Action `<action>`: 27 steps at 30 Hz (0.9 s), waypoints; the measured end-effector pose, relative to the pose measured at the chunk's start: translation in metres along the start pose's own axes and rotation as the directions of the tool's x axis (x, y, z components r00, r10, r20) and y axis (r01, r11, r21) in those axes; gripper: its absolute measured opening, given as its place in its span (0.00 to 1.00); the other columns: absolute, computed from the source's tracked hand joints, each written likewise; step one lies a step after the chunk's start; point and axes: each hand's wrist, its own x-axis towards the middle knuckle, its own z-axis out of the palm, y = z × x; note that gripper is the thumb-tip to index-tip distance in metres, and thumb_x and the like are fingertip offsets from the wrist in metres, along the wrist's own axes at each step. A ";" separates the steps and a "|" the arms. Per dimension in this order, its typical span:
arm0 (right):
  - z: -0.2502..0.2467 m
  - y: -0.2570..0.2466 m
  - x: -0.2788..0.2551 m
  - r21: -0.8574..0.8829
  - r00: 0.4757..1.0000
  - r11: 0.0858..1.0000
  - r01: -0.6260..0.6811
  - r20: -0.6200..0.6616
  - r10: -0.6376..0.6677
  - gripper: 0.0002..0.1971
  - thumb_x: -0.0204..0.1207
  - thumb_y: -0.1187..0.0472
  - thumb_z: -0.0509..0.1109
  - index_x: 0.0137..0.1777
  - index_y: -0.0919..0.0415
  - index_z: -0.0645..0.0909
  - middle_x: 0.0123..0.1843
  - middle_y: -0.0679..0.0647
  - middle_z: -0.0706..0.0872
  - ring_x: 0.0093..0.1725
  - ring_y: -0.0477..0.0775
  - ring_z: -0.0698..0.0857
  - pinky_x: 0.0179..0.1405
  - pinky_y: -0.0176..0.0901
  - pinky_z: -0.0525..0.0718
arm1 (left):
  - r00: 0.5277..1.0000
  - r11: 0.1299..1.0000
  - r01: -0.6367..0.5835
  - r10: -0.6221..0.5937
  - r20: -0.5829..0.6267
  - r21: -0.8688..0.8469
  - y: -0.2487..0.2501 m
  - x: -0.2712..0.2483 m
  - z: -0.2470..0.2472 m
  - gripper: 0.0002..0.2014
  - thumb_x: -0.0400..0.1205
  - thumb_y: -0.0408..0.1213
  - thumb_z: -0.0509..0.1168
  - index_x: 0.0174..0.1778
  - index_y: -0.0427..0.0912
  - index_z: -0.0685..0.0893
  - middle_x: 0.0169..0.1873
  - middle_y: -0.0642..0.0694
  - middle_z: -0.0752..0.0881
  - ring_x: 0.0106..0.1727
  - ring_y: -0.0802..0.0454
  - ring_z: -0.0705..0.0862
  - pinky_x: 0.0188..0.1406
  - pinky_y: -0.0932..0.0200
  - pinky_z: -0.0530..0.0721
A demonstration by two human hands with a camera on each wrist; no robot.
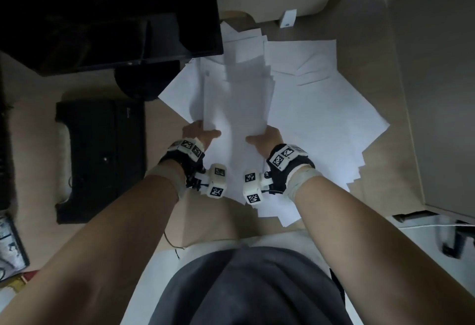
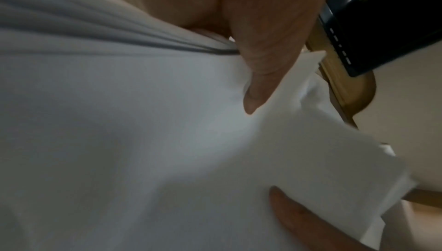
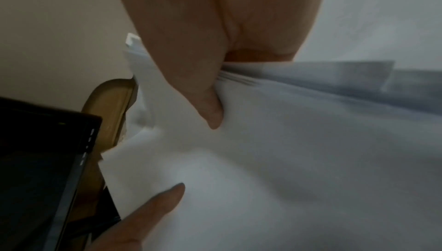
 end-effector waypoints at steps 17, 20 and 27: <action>-0.011 0.033 -0.008 -0.283 0.984 0.952 0.116 -0.100 -0.149 0.18 0.77 0.55 0.65 0.63 0.62 0.82 0.60 0.65 0.84 0.58 0.66 0.83 0.56 0.52 0.83 | 0.986 0.972 0.166 -0.161 0.041 -0.168 -0.009 -0.070 0.011 0.30 0.77 0.42 0.73 0.71 0.31 0.75 0.66 0.37 0.81 0.66 0.37 0.81 0.60 0.52 0.79; -0.031 0.021 0.004 -0.514 0.962 0.841 0.171 -0.099 -0.256 0.19 0.81 0.54 0.59 0.69 0.61 0.76 0.68 0.66 0.75 0.68 0.67 0.73 0.64 0.56 0.76 | 0.865 0.899 0.405 -0.319 0.388 -0.164 -0.001 -0.091 0.028 0.26 0.83 0.48 0.65 0.66 0.27 0.76 0.51 0.30 0.87 0.48 0.35 0.88 0.47 0.50 0.87; -0.018 -0.003 0.020 -0.876 0.991 0.465 0.128 0.093 -0.097 0.31 0.73 0.42 0.70 0.74 0.52 0.71 0.77 0.62 0.65 0.77 0.69 0.63 0.74 0.65 0.67 | 0.886 0.807 0.441 -0.322 0.335 -0.392 -0.052 -0.107 0.069 0.24 0.84 0.38 0.64 0.73 0.27 0.73 0.71 0.29 0.77 0.61 0.37 0.85 0.49 0.53 0.84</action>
